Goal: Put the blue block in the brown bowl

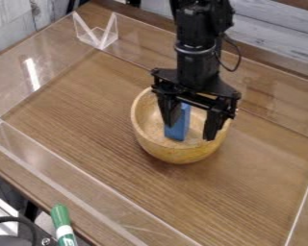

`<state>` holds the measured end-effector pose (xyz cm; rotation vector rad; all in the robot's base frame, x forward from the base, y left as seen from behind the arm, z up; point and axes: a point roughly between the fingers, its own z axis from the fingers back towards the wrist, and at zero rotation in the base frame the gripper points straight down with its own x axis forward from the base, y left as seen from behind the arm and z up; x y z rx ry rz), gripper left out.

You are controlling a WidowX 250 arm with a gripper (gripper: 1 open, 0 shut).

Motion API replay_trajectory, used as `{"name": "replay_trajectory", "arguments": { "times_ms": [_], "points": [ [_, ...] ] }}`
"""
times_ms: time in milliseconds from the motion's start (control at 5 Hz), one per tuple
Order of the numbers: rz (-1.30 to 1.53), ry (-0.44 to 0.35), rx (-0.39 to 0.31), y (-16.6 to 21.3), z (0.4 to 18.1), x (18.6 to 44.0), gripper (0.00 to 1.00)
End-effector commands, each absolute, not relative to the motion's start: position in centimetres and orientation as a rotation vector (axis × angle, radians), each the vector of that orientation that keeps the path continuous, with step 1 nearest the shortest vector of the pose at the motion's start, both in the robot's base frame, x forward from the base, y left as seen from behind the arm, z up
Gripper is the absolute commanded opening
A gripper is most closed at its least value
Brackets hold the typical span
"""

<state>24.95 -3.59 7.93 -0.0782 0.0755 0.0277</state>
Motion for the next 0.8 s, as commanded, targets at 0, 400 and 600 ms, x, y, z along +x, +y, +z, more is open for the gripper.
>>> {"name": "replay_trajectory", "arguments": {
  "times_ms": [0,400,600],
  "points": [
    [0.058,0.02,-0.09,-3.32,9.18,26.24,1.0],
    [0.108,0.022,-0.1,-2.93,9.31,26.52,1.0],
    [0.131,0.025,-0.104,-2.84,9.32,26.56,1.0]
  ]
}}
